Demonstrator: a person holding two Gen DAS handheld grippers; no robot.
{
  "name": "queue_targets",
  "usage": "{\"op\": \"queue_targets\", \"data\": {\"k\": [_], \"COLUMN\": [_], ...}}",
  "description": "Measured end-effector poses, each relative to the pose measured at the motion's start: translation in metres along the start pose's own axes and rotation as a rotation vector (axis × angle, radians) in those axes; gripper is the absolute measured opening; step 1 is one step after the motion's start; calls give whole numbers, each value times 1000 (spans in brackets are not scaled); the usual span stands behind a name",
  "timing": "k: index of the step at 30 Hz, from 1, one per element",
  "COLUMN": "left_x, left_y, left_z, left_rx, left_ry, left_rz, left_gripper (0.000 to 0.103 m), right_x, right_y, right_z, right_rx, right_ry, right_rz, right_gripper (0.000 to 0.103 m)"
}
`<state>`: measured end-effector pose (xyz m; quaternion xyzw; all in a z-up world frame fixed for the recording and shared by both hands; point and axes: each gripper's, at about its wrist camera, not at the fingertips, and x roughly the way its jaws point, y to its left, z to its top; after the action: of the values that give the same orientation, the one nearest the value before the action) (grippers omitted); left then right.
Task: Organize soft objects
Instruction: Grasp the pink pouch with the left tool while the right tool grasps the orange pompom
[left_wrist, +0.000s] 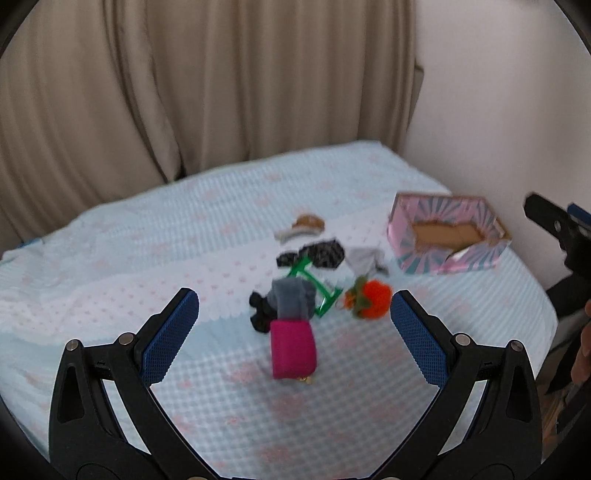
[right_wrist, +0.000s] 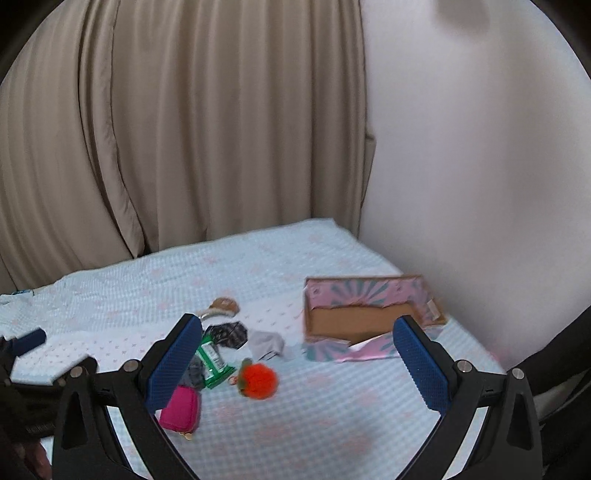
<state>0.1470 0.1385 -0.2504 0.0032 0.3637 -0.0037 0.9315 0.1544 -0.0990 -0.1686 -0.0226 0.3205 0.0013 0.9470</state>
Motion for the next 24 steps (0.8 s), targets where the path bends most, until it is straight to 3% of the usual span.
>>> {"op": "queue_targets", "data": {"k": [14, 24], "left_x": [182, 249], "left_y": [11, 5], "left_z": [-85, -128], "left_rx": [-48, -71], "left_ry": [243, 331], "left_rz": [-1, 26], "left_gripper": [102, 92], "right_x": [178, 267], "right_y": [53, 65], "right_z": [-91, -144], "right_rx": [-21, -8], "right_ry": [220, 337], "right_rz": [46, 68], "right_gripper": [103, 103]}}
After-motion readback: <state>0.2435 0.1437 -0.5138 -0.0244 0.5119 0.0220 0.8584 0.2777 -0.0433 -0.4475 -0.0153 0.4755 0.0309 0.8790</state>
